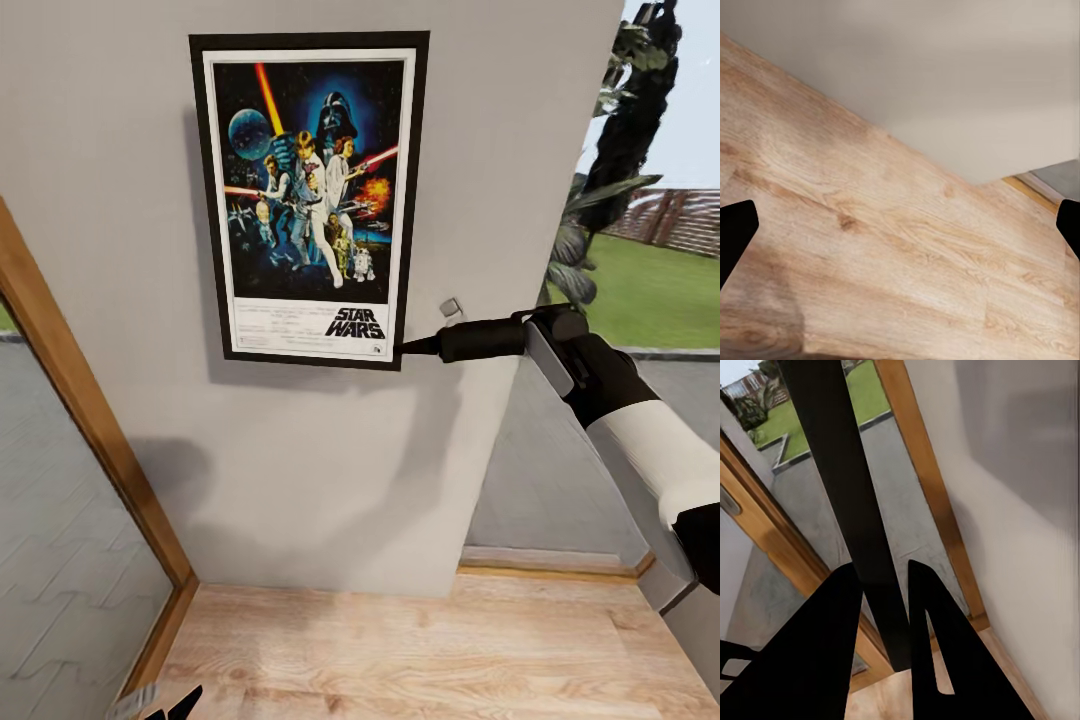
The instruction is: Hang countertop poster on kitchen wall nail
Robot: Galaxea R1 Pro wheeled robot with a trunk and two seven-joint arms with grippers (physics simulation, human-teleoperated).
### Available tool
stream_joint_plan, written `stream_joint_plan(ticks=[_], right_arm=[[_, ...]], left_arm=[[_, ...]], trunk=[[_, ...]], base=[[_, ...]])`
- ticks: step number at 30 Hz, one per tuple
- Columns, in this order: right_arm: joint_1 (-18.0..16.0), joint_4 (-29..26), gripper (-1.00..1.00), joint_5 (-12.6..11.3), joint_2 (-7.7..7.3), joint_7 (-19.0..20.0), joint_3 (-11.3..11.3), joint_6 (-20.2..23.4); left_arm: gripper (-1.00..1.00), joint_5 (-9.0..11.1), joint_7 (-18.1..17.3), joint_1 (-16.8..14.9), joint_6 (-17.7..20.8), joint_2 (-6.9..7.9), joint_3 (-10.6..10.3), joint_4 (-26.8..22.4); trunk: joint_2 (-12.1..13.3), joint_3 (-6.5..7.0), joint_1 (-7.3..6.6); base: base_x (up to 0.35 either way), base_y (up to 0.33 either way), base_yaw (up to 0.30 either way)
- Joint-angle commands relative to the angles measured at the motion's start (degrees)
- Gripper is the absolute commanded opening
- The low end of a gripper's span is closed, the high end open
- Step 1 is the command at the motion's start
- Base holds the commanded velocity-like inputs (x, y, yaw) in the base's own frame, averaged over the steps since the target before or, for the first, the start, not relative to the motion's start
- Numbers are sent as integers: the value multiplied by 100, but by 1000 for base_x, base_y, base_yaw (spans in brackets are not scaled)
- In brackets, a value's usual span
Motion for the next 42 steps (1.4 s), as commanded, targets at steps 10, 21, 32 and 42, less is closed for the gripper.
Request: stream_joint_plan(ticks=[10,21,32,42], right_arm=[[-9,0,-100,-44,-6,-6,18,40],[-11,0,-100,-44,-6,-6,18,40],[-10,0,-100,-44,-6,-6,17,40],[-9,0,-100,-44,-6,-6,18,40]], left_arm=[[100,29,-9,-5,-38,3,-50,4],[100,29,-9,-5,-38,3,-52,4],[100,29,-9,-5,-38,5,-47,4],[100,29,-9,-5,-38,5,-45,4]], trunk=[[-13,-13,4],[-13,-13,4],[-13,-13,4],[-13,-13,4]], base=[[89,0,0],[65,15,0],[92,92,0],[4,3,0]])
